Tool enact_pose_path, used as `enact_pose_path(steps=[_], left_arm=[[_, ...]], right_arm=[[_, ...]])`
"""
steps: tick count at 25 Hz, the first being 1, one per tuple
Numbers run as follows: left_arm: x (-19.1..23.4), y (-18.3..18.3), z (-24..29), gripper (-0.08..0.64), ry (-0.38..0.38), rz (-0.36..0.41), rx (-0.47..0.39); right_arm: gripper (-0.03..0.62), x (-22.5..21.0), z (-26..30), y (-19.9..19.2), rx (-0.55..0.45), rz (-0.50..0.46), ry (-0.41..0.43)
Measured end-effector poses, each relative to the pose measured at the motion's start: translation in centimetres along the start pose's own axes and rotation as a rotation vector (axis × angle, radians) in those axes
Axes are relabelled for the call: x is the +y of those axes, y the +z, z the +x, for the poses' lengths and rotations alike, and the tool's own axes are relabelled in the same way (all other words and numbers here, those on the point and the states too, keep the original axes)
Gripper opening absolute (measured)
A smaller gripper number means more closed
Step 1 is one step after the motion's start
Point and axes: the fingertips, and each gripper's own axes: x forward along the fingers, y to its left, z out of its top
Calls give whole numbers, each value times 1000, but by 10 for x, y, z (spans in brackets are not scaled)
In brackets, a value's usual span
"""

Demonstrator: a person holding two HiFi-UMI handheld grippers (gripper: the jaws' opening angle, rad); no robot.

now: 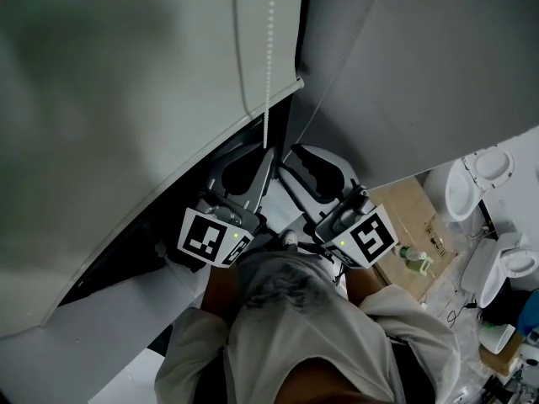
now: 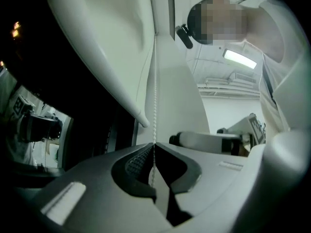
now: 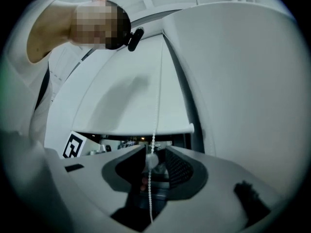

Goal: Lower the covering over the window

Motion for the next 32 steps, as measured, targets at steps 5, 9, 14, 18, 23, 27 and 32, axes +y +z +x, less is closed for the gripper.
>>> enact_pose_path(steps=[5,9,14,18,23,27,32], left_arm=[[-2,-13,-2,14,0,-14,20],[-3,-17,-3,14,3,14,44],[-8,-52,-10,14,5,0,131],[-11,-75,-14,14,0,-10,177],[-8,-81,-14,15,3,-10,196],[-7,-81,-13,18,11,-8,197],[-5,-81,-20,25,25,-7,208]], right_arm=[[132,-7,8,16,-27,-16,-11],[132,-9,18,27,-35,-35,-5],[132,-6,31,31,-33,-44,21],[131,-4,38,30,-26,-36,35],[25,-7,41,32,-38,-38,23],[18,-7,42,30,-49,-13,34],[18,-10,41,27,-58,21,19]])
